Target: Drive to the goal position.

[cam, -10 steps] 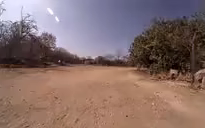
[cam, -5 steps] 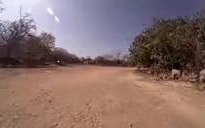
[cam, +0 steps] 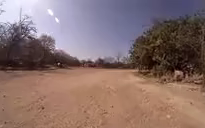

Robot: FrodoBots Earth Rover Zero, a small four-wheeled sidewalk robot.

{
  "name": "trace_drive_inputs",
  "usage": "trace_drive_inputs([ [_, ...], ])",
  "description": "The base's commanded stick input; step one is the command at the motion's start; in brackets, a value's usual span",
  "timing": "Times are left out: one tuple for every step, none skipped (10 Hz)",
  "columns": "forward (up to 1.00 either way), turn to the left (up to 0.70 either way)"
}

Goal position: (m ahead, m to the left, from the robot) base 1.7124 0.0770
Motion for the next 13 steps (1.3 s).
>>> trace_drive_inputs([
  [0.5, 0.0],
  [0.5, 0.0],
  [0.5, 0.0],
  [0.5, 0.0],
  [0.5, 0.0],
  [0.5, 0.0],
  [0.5, 0.0],
  [0.5, 0.0],
  [0.5, 0.0],
  [0.5, 0.0],
  [0.5, 0.0],
  [0.5, 0.0],
  [0.5, 0.0],
])
